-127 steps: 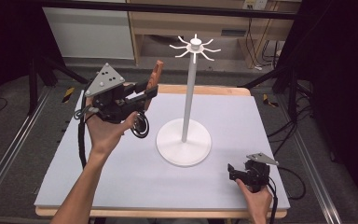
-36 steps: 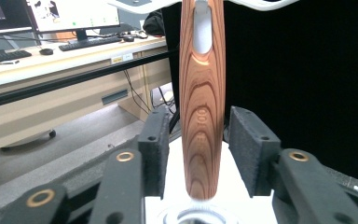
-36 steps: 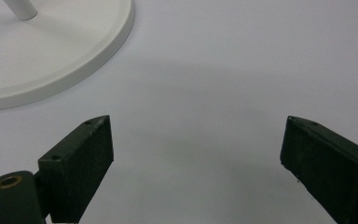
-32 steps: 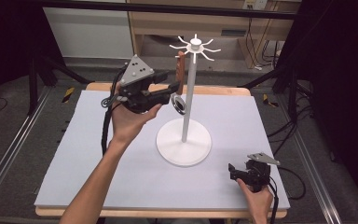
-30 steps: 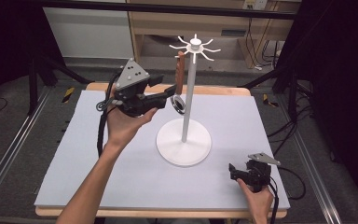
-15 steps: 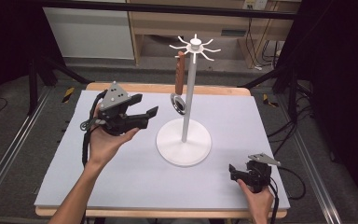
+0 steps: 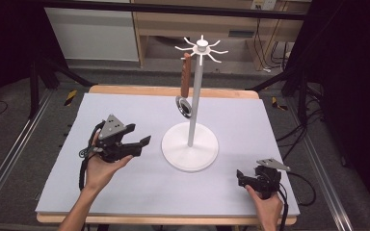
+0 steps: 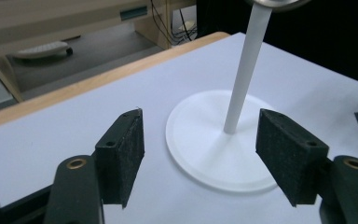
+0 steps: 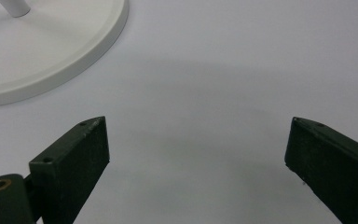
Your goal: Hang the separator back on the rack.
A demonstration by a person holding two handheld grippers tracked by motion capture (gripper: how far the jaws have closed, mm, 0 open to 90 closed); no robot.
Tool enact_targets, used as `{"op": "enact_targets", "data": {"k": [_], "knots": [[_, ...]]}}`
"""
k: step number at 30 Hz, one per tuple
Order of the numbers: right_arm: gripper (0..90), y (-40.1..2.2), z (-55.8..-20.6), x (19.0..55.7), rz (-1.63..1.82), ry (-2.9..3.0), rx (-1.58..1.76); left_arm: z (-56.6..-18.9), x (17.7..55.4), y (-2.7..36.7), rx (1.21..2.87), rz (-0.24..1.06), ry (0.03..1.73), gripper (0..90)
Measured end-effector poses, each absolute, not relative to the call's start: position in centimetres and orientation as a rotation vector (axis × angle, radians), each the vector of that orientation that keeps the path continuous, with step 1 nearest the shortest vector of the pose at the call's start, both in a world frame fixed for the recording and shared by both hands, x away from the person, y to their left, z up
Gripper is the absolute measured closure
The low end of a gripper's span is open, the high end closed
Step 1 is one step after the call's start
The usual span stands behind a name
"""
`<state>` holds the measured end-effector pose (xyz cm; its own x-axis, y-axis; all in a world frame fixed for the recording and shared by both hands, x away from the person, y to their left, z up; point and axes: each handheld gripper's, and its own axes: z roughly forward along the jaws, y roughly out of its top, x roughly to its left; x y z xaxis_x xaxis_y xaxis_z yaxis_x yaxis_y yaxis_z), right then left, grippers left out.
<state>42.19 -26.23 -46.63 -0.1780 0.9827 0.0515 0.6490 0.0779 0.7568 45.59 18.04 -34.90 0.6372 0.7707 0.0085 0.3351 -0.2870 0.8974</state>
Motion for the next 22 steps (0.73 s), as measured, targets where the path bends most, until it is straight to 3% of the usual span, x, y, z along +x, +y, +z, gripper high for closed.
{"op": "enact_targets", "data": {"k": [14, 22], "knots": [[6.2, -26.4, -46.8, 42.2, 0.898, 1.881, 1.633, -42.0, 45.2, 22.4, 1.907, 0.504, 1.054, 29.8], [6.1, -26.8, -47.2, 42.3, 0.859, 1.896, 1.640, -44.0, 44.6, 25.5, 1.910, 0.534, 1.150, 29.0]]}}
